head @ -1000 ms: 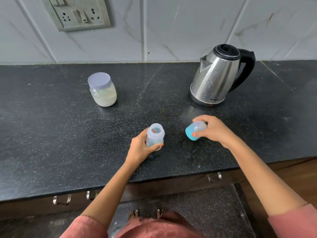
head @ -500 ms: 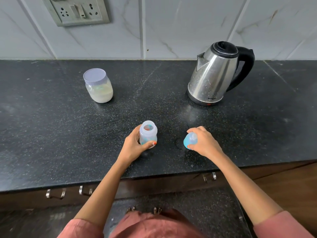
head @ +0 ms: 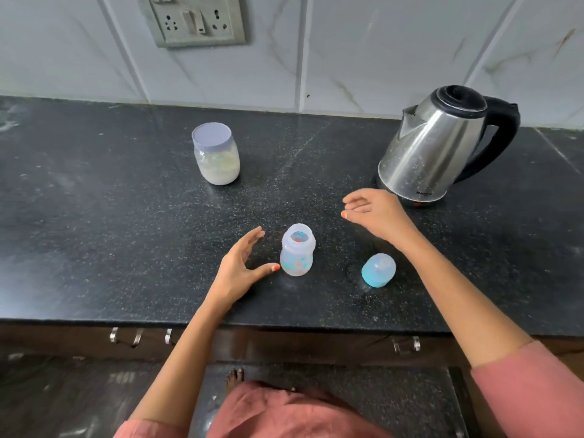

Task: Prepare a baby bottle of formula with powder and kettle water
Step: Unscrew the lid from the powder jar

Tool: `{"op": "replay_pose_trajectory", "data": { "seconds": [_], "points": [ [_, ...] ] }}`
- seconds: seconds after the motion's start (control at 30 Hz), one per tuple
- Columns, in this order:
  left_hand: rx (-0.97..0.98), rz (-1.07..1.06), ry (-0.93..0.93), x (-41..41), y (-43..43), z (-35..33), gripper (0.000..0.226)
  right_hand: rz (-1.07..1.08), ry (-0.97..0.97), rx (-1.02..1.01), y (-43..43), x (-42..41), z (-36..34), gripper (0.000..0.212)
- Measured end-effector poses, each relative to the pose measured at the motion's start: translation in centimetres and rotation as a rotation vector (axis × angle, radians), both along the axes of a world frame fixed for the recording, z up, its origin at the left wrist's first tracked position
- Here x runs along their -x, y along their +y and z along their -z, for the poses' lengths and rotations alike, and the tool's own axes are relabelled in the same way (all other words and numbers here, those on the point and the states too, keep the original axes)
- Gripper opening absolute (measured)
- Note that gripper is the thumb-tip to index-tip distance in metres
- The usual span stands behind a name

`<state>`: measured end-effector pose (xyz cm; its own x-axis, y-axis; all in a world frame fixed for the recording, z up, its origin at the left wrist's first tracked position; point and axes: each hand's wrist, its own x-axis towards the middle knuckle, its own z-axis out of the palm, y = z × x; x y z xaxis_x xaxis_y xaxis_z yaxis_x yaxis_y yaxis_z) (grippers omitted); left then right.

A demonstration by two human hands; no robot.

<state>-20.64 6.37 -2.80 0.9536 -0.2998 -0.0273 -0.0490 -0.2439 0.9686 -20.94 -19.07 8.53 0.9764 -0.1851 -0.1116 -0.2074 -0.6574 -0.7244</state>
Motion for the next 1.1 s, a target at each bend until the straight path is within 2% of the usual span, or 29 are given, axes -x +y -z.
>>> {"op": "replay_pose_trajectory", "data": {
  "seconds": [0.13,0.27,0.4,0.6,0.73,0.93,1.1],
  "points": [
    [0.002,-0.118,-0.045,-1.5,2.0,-0.6,0.068,-0.091,0.034,-0.032,2.6,-3.5,0.0,0.022],
    [-0.048,-0.323,-0.132,-4.6,3.9,-1.3,0.053,-0.206,0.057,-0.042,6.0,-7.8,-0.3,0.026],
    [-0.111,-0.424,-0.182,-9.2,5.5,-1.8,0.063,-0.282,0.036,-0.061,9.8,-12.6,-0.8,0.042],
    [-0.125,-0.317,-0.186,-15.6,6.7,-2.2,0.086,-0.348,0.022,0.003,14.6,-18.2,-0.8,0.076],
    [0.001,-0.198,-0.13,-19.2,6.7,-3.4,0.091,-0.38,0.009,0.064,16.6,-21.1,-0.8,0.09],
    [-0.056,-0.178,-0.065,-21.8,6.7,-3.2,0.098,-0.407,0.011,0.188,18.2,-23.5,-0.2,0.088],
    [-0.085,-0.197,-0.089,-22.2,7.2,-3.3,0.093,-0.387,-0.006,0.228,18.7,-23.8,-0.6,0.088]
  ]
}}
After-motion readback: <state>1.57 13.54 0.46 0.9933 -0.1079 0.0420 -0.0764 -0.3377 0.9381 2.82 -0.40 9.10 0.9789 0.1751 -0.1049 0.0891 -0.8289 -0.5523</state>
